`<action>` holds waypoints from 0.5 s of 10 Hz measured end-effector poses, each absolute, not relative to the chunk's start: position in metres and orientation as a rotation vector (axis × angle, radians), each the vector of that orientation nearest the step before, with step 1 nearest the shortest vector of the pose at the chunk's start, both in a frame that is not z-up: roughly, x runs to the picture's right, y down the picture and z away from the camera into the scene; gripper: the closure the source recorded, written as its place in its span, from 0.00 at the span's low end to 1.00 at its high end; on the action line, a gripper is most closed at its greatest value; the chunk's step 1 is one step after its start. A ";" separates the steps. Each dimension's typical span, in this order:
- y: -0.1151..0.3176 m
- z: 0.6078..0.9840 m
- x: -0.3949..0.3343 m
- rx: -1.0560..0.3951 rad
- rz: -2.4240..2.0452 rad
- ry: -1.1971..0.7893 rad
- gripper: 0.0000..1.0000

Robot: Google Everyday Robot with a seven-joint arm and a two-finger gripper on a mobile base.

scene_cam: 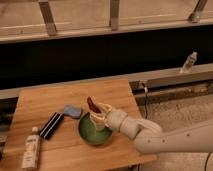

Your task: Place the pepper in the ceramic cup

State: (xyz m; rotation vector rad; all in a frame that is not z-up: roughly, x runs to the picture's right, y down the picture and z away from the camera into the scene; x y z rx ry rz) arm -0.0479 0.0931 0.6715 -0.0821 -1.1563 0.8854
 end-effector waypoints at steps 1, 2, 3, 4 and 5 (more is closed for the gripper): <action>0.091 0.677 -0.051 -0.093 0.883 -1.166 1.00; 0.089 0.683 -0.055 -0.105 0.879 -1.180 1.00; 0.086 0.693 -0.060 -0.120 0.879 -1.195 1.00; 0.086 0.696 -0.066 -0.132 0.873 -1.212 1.00; 0.086 0.702 -0.067 -0.147 0.867 -1.238 1.00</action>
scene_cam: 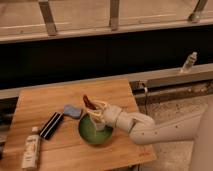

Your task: Place the pepper in the ceramic cup

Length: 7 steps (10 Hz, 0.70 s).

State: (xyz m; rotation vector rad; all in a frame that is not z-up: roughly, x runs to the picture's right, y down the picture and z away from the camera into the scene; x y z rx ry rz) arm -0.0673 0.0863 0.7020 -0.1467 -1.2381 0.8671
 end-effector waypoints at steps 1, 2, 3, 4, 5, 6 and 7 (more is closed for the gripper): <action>0.085 0.710 -0.067 -0.156 0.857 -1.284 1.00; 0.085 0.713 -0.069 -0.165 0.848 -1.318 1.00; 0.087 0.715 -0.070 -0.171 0.840 -1.334 0.96; 0.086 0.715 -0.070 -0.171 0.840 -1.338 0.88; 0.086 0.716 -0.069 -0.169 0.841 -1.336 0.76; 0.086 0.716 -0.069 -0.170 0.842 -1.335 0.67; 0.086 0.716 -0.068 -0.169 0.843 -1.332 0.56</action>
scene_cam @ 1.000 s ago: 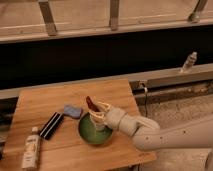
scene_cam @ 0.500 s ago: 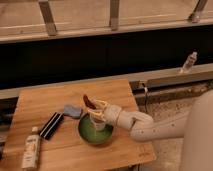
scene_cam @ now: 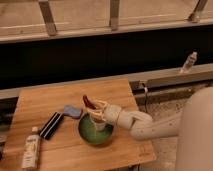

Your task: Place the pepper in the ceramic cup

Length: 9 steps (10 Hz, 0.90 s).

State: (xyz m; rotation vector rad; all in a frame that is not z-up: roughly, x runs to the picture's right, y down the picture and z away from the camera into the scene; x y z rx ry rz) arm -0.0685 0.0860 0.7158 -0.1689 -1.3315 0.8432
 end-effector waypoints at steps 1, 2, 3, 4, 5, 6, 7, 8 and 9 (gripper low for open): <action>0.085 0.715 -0.065 -0.146 0.848 -1.318 0.45; 0.084 0.713 -0.056 -0.119 0.857 -1.301 0.36; 0.084 0.712 -0.049 -0.102 0.865 -1.289 0.28; 0.085 0.711 -0.045 -0.086 0.873 -1.278 0.21; 0.085 0.711 -0.042 -0.075 0.886 -1.272 0.20; 0.087 0.711 -0.040 -0.071 0.892 -1.268 0.20; 0.089 0.713 -0.038 -0.065 0.907 -1.265 0.20; 0.093 0.717 -0.040 -0.069 0.922 -1.272 0.20; 0.096 0.720 -0.043 -0.076 0.929 -1.276 0.20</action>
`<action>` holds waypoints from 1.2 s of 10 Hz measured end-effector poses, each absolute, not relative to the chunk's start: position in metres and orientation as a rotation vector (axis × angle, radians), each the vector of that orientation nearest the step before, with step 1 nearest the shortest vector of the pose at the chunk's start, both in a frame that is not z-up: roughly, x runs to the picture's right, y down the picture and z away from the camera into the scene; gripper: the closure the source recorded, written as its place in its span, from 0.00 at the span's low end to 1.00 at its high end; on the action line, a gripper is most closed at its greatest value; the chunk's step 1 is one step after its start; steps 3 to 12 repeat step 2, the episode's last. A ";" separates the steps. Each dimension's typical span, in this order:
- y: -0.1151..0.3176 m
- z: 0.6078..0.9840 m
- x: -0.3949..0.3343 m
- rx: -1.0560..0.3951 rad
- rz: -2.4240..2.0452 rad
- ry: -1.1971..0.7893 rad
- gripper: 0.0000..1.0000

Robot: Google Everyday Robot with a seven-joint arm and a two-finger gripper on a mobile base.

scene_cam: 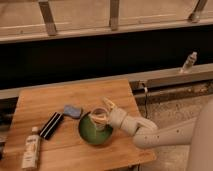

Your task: Place the pepper in the ceramic cup

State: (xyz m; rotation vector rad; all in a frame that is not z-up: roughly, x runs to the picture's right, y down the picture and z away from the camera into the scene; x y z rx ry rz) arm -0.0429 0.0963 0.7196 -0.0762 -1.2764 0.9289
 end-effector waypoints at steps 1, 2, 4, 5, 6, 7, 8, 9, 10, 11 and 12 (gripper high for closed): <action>0.102 0.724 -0.046 -0.086 0.941 -1.284 0.20; 0.107 0.727 -0.048 -0.094 0.958 -1.291 0.20; 0.107 0.727 -0.048 -0.094 0.958 -1.291 0.20; 0.107 0.727 -0.048 -0.094 0.958 -1.291 0.20; 0.107 0.727 -0.048 -0.094 0.958 -1.291 0.20; 0.107 0.727 -0.048 -0.094 0.958 -1.291 0.20; 0.107 0.727 -0.048 -0.094 0.958 -1.291 0.20; 0.107 0.727 -0.048 -0.094 0.958 -1.291 0.20; 0.107 0.727 -0.048 -0.094 0.958 -1.291 0.20; 0.107 0.727 -0.048 -0.094 0.958 -1.291 0.20; 0.107 0.727 -0.048 -0.094 0.958 -1.291 0.20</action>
